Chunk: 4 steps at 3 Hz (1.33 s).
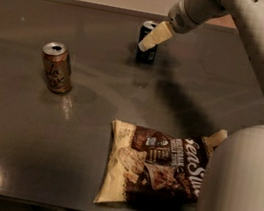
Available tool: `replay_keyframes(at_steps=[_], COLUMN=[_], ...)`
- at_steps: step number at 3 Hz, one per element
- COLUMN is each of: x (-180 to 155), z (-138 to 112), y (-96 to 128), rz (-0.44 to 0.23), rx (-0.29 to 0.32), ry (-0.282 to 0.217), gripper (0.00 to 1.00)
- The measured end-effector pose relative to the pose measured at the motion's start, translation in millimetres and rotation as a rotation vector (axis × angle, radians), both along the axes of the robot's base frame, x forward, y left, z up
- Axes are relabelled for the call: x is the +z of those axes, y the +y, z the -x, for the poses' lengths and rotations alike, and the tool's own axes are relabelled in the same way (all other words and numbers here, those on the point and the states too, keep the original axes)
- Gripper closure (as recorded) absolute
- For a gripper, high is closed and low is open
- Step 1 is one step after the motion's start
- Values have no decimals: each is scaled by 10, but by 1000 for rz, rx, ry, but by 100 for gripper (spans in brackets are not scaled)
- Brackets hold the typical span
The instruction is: Knock pepsi can over
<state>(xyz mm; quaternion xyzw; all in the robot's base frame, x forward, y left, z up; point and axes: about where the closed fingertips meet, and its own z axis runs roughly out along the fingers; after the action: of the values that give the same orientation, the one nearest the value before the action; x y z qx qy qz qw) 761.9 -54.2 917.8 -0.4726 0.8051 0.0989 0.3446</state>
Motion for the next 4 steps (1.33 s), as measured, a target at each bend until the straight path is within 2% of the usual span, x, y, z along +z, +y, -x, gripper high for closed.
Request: replay_keyframes(at_steps=[2, 3, 4], x=[-119, -156, -111], z=[-242, -297, -295], y=[223, 256, 249], rz=[-109, -142, -165], rx=[-18, -21, -14], ry=[-4, 2, -2], gripper=[0, 17, 39])
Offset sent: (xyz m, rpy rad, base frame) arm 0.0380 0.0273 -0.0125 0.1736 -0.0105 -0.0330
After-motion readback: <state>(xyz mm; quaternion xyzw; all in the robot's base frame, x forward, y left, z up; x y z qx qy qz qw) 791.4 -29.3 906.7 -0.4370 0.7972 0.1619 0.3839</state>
